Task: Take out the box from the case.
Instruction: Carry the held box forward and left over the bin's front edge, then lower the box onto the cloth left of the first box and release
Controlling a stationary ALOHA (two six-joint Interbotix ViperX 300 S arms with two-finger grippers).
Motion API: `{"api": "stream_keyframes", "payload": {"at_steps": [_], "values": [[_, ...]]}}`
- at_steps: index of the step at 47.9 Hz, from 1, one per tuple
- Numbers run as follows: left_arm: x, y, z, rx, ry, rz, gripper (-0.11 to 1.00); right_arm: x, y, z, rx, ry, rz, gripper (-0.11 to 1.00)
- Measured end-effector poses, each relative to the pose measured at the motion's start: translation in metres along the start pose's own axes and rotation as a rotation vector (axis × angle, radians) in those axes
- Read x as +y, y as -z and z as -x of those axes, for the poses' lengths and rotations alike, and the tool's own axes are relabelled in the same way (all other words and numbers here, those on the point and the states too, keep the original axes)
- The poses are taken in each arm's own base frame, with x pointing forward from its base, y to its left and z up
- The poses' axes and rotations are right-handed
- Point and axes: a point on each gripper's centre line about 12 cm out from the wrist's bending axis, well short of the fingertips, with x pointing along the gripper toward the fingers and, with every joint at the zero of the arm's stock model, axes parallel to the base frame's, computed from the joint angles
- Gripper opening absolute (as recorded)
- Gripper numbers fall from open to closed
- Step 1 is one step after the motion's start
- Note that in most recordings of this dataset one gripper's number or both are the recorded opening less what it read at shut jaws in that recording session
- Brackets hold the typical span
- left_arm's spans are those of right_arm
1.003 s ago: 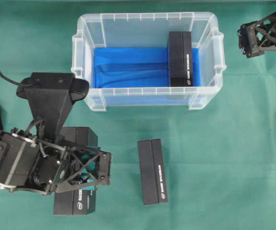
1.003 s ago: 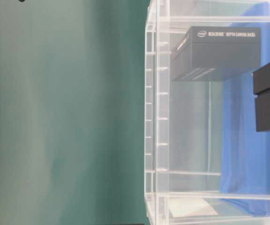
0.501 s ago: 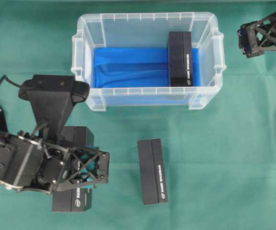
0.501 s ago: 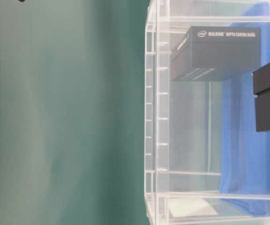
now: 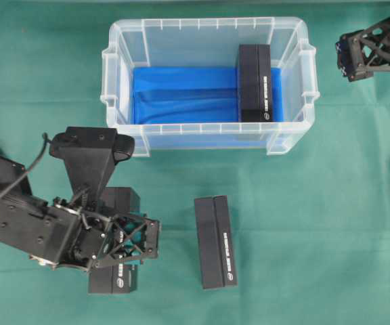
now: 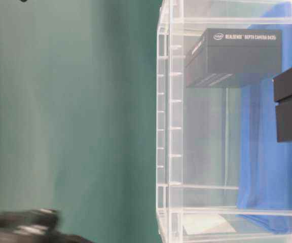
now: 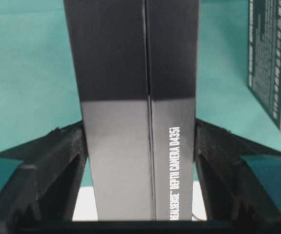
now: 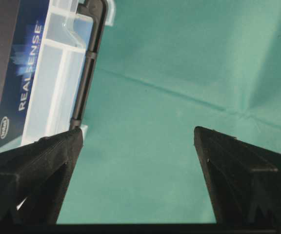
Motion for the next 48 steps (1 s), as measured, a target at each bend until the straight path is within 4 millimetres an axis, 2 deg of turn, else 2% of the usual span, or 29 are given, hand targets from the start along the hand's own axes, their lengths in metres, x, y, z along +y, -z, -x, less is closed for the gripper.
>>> {"api": "stream_keyframes", "payload": {"at_steps": [7, 16, 24, 33, 48], "values": [[0.01, -0.005, -0.024, -0.039, -0.034, 0.001, 0.61, 0.0, 0.0, 0.0, 0.0, -0.001, 0.001, 0.93], [0.006, -0.008, -0.05, -0.064, 0.061, 0.013, 0.61, -0.001, 0.001, 0.0, 0.002, 0.002, 0.002, 0.93], [0.001, -0.004, -0.072, -0.06, 0.076, 0.005, 0.61, 0.0, 0.001, -0.001, 0.003, 0.003, 0.002, 0.93], [0.0, -0.002, -0.086, -0.066, 0.053, -0.002, 0.61, 0.0, 0.0, 0.0, 0.002, 0.002, 0.001, 0.93], [0.002, -0.002, -0.094, -0.071, 0.037, -0.004, 0.61, -0.001, 0.001, -0.001, 0.004, 0.006, 0.002, 0.93]]}}
